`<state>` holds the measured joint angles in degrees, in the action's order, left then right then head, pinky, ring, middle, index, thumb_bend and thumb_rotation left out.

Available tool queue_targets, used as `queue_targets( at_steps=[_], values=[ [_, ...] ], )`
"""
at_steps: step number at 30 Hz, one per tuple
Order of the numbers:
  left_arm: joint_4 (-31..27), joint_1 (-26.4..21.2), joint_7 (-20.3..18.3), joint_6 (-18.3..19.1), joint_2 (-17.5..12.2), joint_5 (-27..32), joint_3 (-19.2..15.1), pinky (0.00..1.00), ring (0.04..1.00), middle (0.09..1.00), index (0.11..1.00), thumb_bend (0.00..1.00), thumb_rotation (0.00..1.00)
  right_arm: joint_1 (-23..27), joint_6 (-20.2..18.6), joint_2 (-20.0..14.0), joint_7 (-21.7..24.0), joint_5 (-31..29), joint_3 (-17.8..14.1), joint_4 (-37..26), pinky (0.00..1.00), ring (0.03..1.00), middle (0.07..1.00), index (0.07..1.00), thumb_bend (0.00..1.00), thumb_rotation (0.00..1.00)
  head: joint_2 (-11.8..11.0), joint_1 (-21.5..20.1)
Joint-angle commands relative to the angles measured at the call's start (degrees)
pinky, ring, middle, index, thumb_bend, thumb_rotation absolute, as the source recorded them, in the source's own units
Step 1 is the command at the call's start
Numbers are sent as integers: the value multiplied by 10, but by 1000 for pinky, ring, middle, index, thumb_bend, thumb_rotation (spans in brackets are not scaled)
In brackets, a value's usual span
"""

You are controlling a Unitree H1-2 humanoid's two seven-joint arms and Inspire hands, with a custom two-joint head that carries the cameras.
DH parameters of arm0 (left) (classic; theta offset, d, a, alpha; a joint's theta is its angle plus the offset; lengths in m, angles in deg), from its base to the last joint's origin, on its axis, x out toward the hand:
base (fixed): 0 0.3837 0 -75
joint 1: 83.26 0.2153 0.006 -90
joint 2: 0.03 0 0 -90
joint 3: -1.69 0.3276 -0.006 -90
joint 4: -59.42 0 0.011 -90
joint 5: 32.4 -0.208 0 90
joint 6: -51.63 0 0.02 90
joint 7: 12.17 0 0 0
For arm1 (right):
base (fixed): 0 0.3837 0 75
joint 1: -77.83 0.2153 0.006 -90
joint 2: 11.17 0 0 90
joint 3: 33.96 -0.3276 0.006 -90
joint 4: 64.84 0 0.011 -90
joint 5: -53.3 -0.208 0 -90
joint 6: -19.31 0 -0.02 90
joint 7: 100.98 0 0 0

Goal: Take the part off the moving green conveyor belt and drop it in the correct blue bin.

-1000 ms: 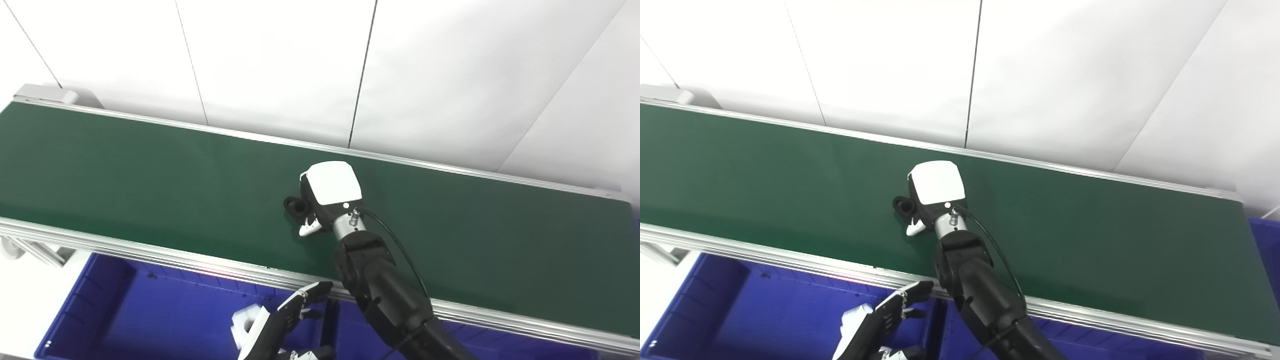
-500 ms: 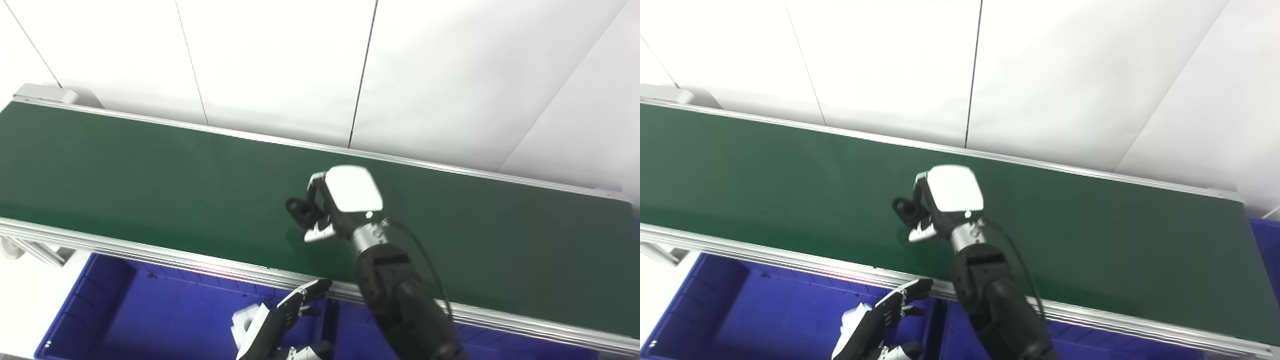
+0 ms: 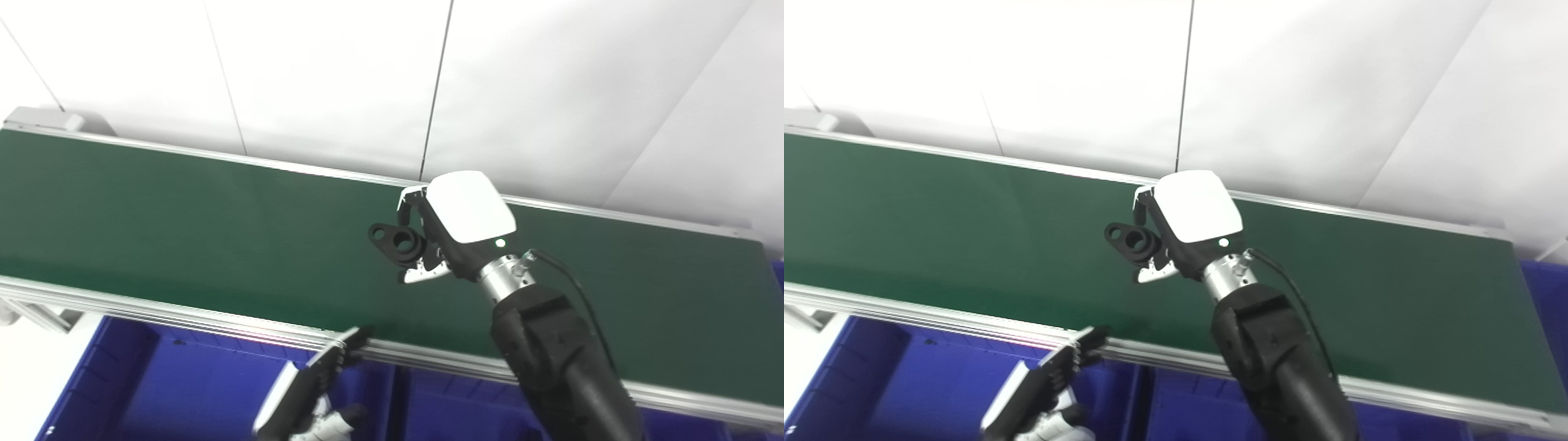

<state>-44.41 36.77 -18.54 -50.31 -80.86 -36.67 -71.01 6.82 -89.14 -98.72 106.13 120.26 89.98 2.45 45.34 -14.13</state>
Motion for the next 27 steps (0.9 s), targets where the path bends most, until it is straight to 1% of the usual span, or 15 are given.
queue_targets(
  at_steps=[1,2,3,4,5,6,8,9,13,16,17,18,21,25,27],
  values=[
    [-35,7,-8,8,-5,6,-2,896,933,926,893,722,790,-12,27,-17,13,11,-17,-44,104,167,262,489,511,125,11,-15],
    [-41,8,-8,13,-7,8,-4,911,937,928,898,722,807,-20,29,-23,20,14,-23,-54,111,175,273,488,510,132,13,-18],
    [-48,9,-9,18,-8,12,-7,923,940,929,901,723,817,-31,31,-32,32,20,-28,-63,114,179,279,487,509,135,23,-33],
    [-52,10,-10,22,-9,14,-10,934,944,931,903,724,822,-39,34,-37,40,25,-33,-70,114,181,282,487,510,135,23,-33],
    [-59,10,-14,28,-13,19,-13,943,946,932,905,726,827,-51,32,-39,61,29,-40,-82,115,183,285,488,510,135,34,-52],
    [-64,9,-16,32,-16,22,-15,958,952,937,914,727,845,-60,31,-40,76,31,-45,-91,117,186,291,488,507,137,34,-52],
    [-74,6,-22,40,-25,29,-23,966,951,941,919,722,864,-86,41,-42,88,40,-54,-114,104,169,267,487,508,135,46,-78],
    [-77,4,-25,42,-28,32,-26,965,949,943,922,719,873,-93,48,-41,91,44,-57,-119,94,158,252,486,508,134,47,-80],
    [-72,-6,-33,38,-37,46,-40,957,943,942,918,740,876,-143,53,-40,128,50,-72,-155,74,136,227,485,513,129,56,-97],
    [-76,-11,-41,47,-47,51,-46,952,945,945,923,751,888,-184,60,-31,148,62,-79,-179,76,139,224,487,513,129,65,-108],
    [-75,-13,-44,46,-50,54,-48,954,948,947,926,748,886,-201,62,-27,156,67,-80,-187,93,162,262,488,511,134,67,-110],
    [-74,-14,-46,45,-50,57,-50,951,945,944,924,745,880,-211,64,-24,162,71,-82,-192,103,174,279,489,510,136,68,-111],
    [-75,-16,-48,48,-50,61,-55,941,941,935,921,750,864,-247,72,-15,170,79,-87,-199,123,196,309,488,508,139,71,-113],
    [-85,-16,-56,62,-53,63,-57,938,944,936,928,754,855,-302,91,-2,146,98,-84,-184,124,196,313,487,509,137,75,-112],
    [-90,-17,-60,70,-54,64,-57,939,946,938,931,754,858,-321,95,6,144,105,-84,-179,128,200,317,487,508,137,76,-111]
  ],
)
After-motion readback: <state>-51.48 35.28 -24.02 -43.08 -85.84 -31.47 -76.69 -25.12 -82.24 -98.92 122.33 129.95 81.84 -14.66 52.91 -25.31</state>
